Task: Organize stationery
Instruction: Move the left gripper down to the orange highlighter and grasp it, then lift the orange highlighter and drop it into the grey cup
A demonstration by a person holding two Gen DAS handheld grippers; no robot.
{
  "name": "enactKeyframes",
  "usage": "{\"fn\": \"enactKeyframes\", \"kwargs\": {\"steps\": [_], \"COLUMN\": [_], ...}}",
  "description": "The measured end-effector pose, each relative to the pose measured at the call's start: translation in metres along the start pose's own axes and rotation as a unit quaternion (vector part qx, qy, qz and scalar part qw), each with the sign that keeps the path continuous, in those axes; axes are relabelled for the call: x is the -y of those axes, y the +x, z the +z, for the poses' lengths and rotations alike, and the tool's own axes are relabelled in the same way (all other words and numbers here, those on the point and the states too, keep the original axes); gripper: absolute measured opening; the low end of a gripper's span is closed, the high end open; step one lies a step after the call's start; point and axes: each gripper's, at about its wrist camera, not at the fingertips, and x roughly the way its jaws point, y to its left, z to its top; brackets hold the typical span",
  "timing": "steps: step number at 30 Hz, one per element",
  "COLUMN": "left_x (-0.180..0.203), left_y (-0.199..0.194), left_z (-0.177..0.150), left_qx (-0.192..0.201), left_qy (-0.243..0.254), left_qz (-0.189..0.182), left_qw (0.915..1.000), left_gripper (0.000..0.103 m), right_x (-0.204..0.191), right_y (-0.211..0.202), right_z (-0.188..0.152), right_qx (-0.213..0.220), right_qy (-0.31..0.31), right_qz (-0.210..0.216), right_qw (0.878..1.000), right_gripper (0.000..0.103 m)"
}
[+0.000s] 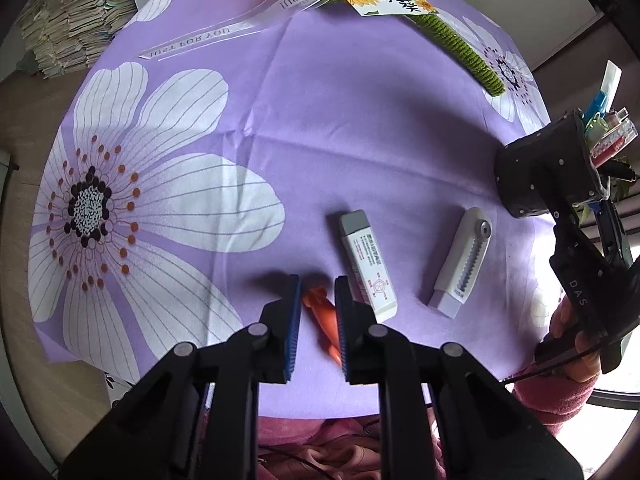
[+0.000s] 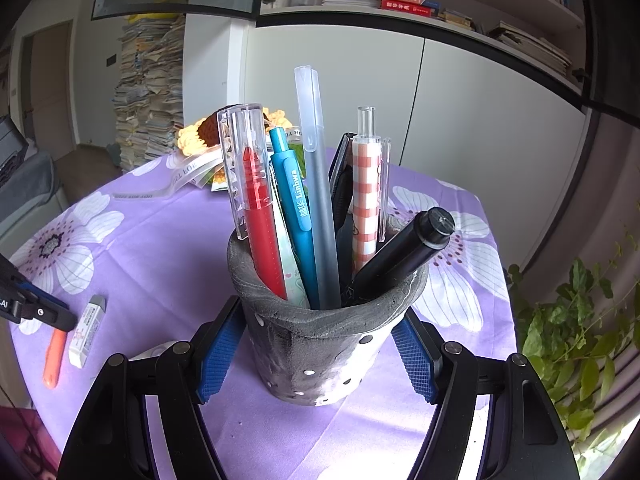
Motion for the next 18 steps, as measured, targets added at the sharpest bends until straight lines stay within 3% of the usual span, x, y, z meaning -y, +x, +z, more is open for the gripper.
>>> {"fn": "enactKeyframes", "kwargs": {"steps": [3, 5, 7, 13, 18], "left_x": [0.0023, 0.0031, 0.0035, -0.0011, 0.0034], "left_y": [0.0008, 0.0006, 0.0014, -0.0005, 0.0008], "left_z": [0.0022, 0.0031, 0.0026, -0.0044, -0.0043], "left_qx": [-0.004, -0.001, -0.002, -0.022, -0.025], "left_qy": [-0.008, -0.008, -0.009, -0.034, -0.037], "left_qz": [-0.003, 0.007, 0.013, -0.004, -0.003], "left_qw": [1.0, 0.9999, 0.9999, 0.9992, 0.999], "left_gripper": [0.024, 0.036, 0.039, 0.036, 0.018], "right_x": [0.0001, 0.0001, 0.0, 0.0029, 0.0036], "right_y": [0.0001, 0.0002, 0.0, -0.0022, -0.0031], "right_z": [0.0004, 0.0006, 0.0007, -0.0006, -0.0008], "right_qx": [0.0, 0.001, 0.001, 0.003, 0.005], "right_qy": [0.0, 0.0, 0.001, 0.006, 0.008], "right_qz": [0.0, 0.001, 0.001, 0.008, 0.009], "right_qw": [1.0, 1.0, 1.0, 1.0, 1.0], "right_gripper": [0.073, 0.073, 0.073, 0.073, 0.073]}}
